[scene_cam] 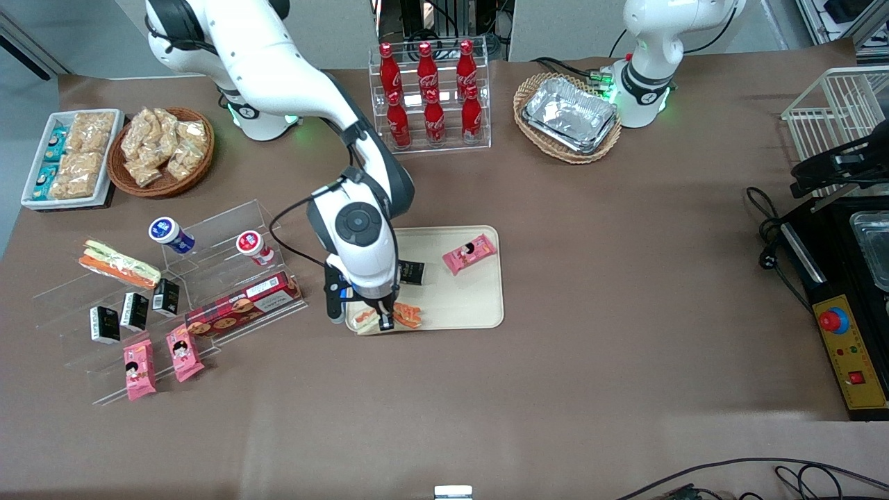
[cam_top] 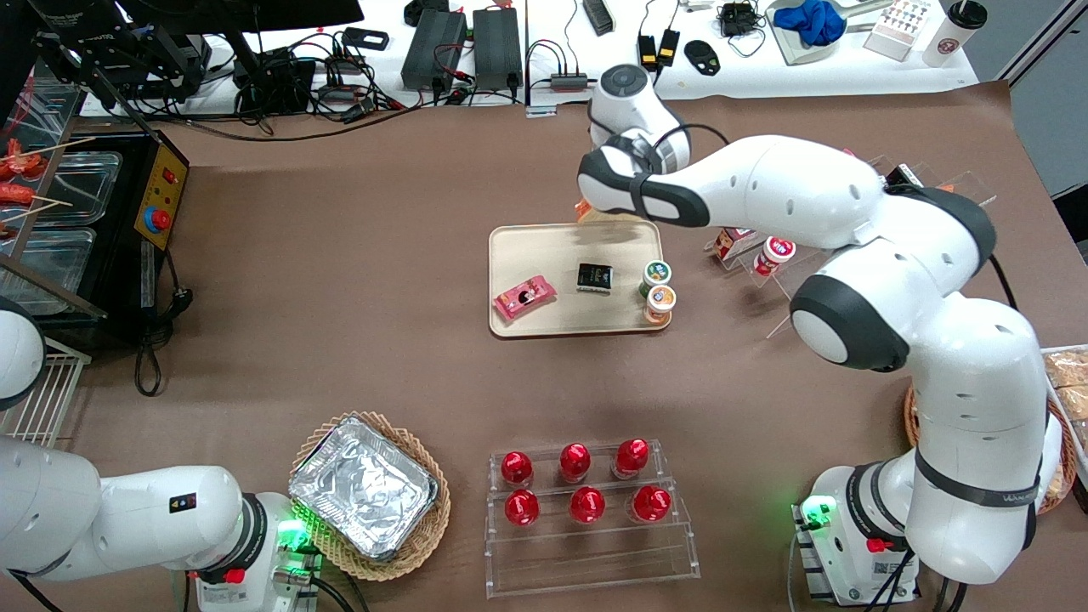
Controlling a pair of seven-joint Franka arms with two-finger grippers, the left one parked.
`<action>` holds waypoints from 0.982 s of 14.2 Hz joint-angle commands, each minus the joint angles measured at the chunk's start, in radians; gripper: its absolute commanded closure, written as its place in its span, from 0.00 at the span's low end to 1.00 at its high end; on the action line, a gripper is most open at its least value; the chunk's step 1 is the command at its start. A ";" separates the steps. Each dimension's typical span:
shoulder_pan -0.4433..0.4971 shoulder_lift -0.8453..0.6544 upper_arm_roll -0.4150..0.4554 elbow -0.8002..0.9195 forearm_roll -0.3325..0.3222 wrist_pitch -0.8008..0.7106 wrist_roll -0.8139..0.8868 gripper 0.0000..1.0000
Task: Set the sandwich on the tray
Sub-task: 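Lower the sandwich onto the tray and open the right gripper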
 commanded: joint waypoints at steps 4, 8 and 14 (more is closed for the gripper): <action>0.058 0.090 0.001 0.086 -0.002 0.015 0.104 1.00; 0.090 0.101 0.001 0.086 -0.004 0.005 0.147 1.00; 0.096 0.138 -0.001 0.086 -0.059 0.011 0.163 1.00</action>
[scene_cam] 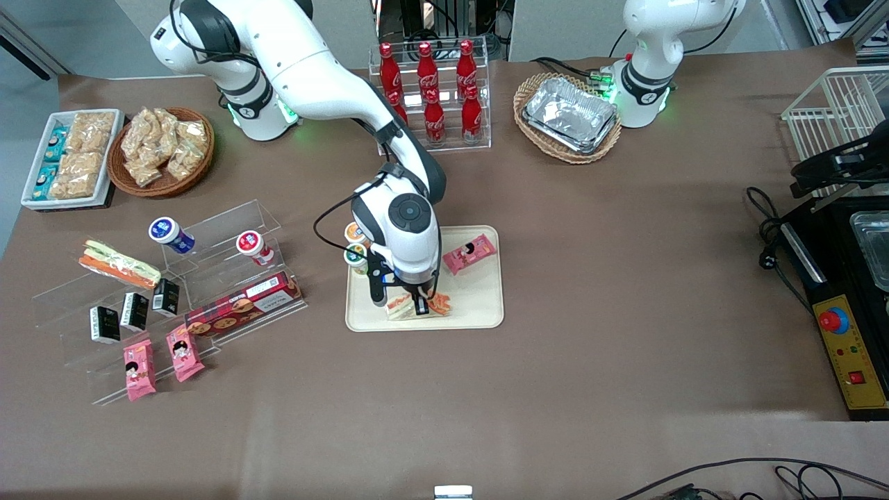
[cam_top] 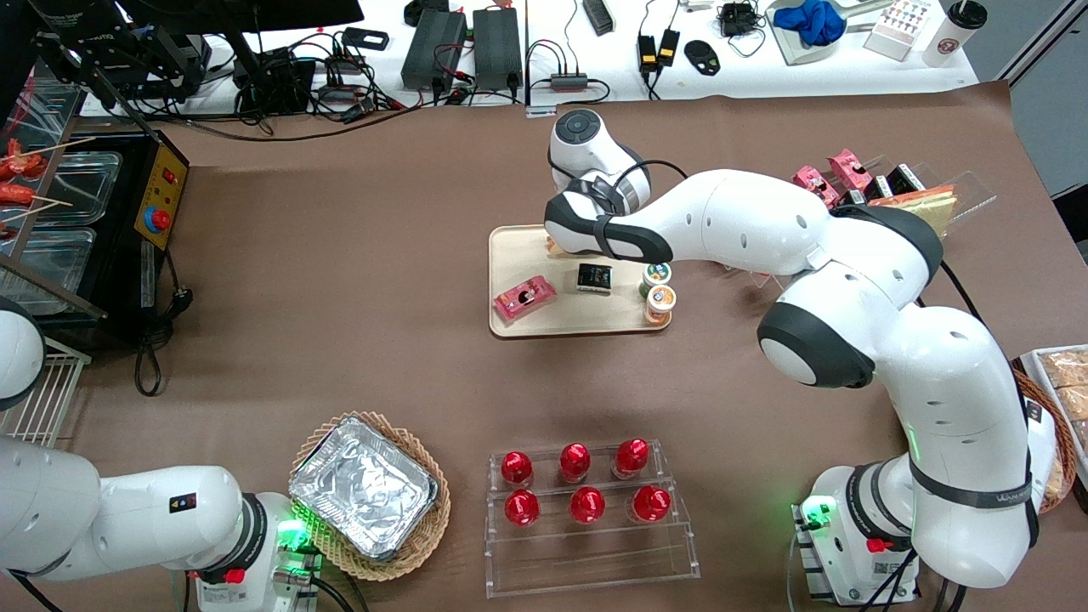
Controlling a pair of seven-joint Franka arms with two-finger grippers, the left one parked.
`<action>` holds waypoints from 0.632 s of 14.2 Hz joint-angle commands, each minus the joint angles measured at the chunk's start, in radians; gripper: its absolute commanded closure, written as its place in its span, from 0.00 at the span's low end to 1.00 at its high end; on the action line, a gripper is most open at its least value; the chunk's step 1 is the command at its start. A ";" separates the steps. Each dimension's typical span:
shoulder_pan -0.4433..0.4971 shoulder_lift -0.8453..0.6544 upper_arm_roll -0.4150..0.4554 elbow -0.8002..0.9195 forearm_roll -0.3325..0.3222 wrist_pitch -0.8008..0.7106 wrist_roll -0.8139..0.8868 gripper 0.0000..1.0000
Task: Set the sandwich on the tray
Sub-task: 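Lower the sandwich onto the tray and open the right gripper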
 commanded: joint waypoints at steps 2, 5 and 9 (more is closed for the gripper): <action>0.004 0.048 -0.010 0.041 -0.066 -0.004 0.016 0.81; 0.001 0.037 -0.010 0.043 -0.067 -0.009 0.006 0.00; -0.018 -0.021 -0.012 0.041 -0.053 -0.036 -0.060 0.00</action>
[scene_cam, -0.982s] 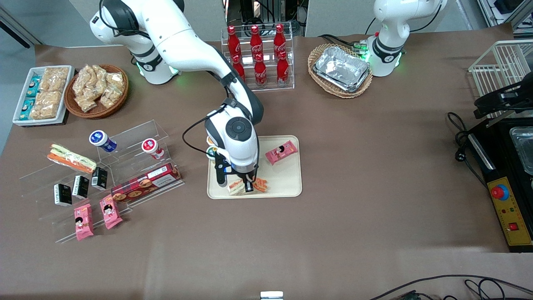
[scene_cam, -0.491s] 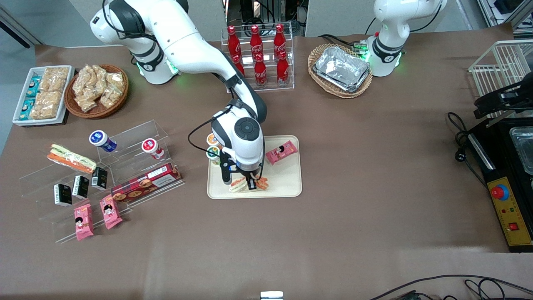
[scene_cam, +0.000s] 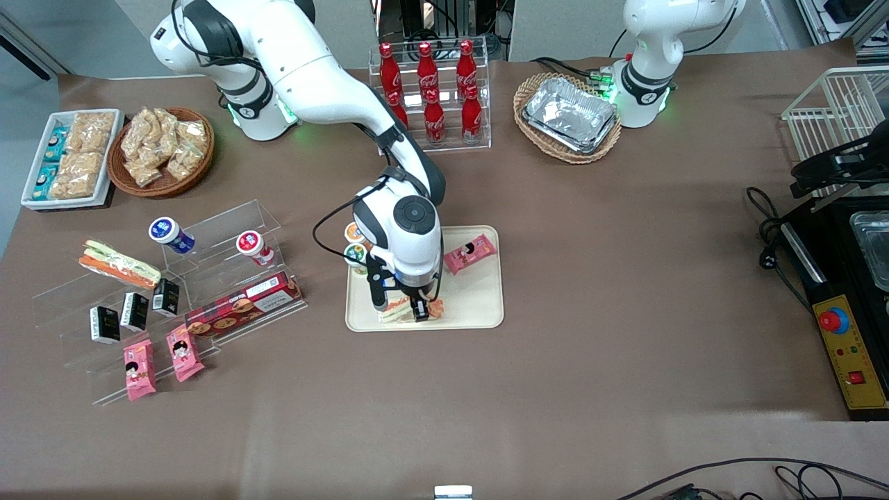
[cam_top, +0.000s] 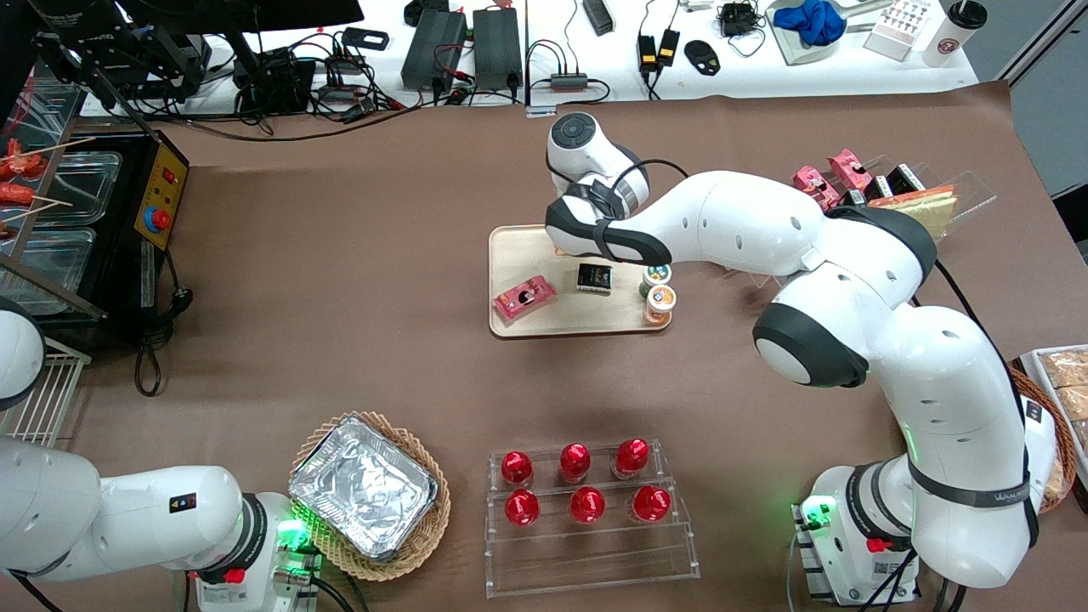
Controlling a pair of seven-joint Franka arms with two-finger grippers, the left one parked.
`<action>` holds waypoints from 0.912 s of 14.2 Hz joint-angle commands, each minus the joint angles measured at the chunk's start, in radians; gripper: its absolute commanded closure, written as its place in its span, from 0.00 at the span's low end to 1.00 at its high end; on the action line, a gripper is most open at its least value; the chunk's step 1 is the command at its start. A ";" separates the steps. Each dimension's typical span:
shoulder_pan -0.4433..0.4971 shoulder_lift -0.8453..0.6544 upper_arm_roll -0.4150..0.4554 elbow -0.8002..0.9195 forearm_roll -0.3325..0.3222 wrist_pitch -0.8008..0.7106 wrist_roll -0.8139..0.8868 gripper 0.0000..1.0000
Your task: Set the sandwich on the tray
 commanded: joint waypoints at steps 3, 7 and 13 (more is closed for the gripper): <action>-0.064 -0.116 0.000 0.017 0.023 -0.152 -0.173 0.00; -0.176 -0.236 0.000 0.007 0.147 -0.357 -0.473 0.00; -0.403 -0.423 -0.010 0.014 0.210 -0.695 -1.069 0.00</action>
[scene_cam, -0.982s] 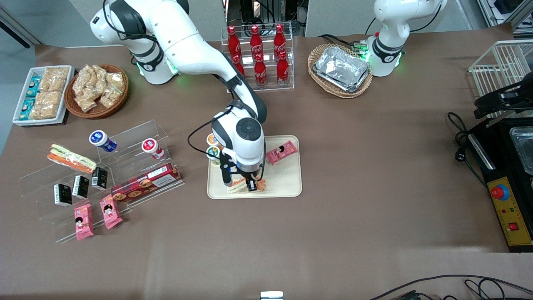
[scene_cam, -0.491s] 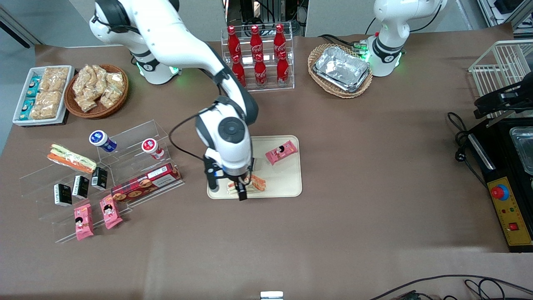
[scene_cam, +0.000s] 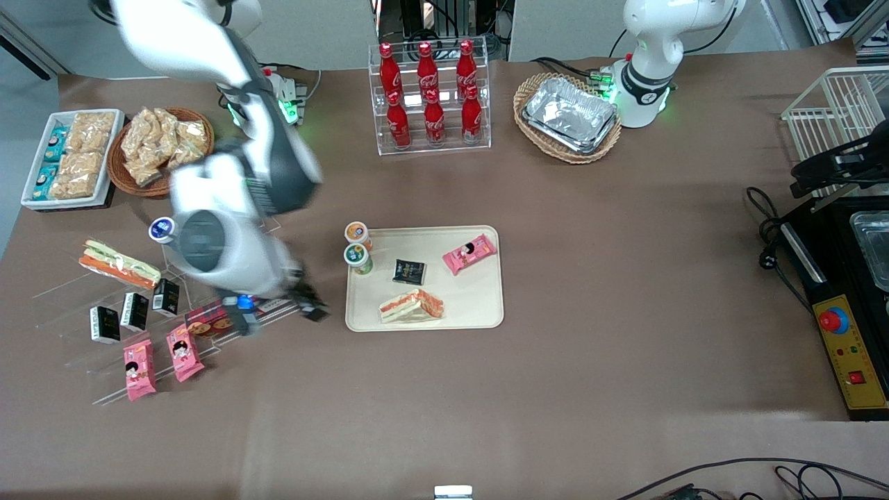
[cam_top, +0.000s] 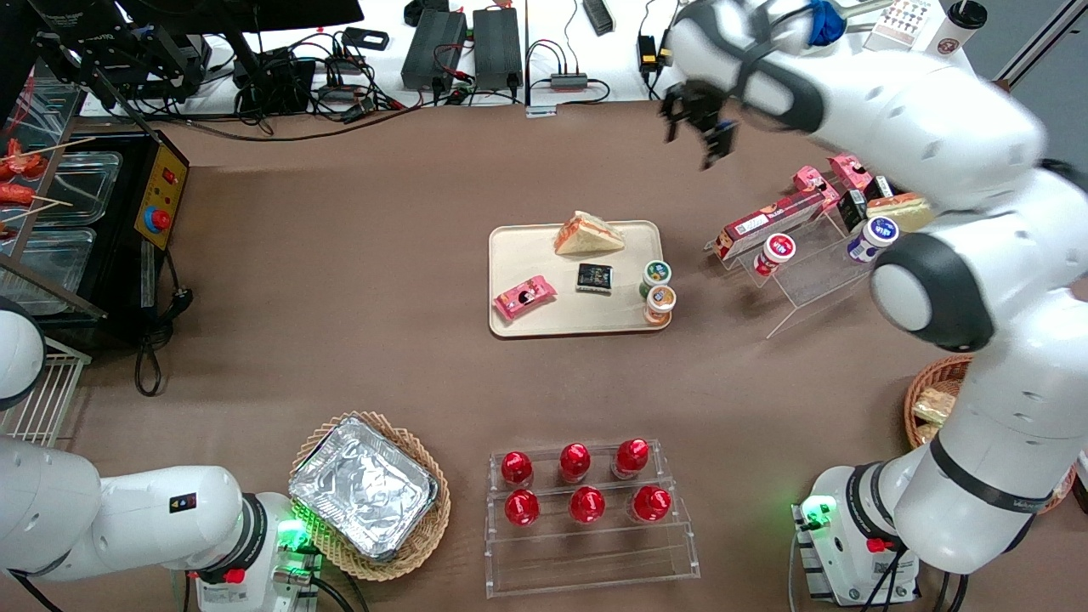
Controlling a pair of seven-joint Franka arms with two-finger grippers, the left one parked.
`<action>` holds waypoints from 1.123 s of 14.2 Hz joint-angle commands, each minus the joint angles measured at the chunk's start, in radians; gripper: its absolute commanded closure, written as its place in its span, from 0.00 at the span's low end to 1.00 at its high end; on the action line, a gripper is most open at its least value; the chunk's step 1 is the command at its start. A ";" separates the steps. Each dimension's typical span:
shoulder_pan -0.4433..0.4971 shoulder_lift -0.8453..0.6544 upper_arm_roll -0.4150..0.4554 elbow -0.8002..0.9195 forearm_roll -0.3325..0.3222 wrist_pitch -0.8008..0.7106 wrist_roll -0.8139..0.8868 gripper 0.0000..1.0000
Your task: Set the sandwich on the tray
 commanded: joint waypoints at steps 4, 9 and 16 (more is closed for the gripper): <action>-0.147 -0.094 0.002 -0.017 -0.010 -0.095 -0.473 0.00; -0.209 -0.114 -0.073 -0.020 -0.020 -0.084 -0.960 0.00; -0.393 -0.263 -0.078 -0.096 -0.047 -0.084 -1.327 0.00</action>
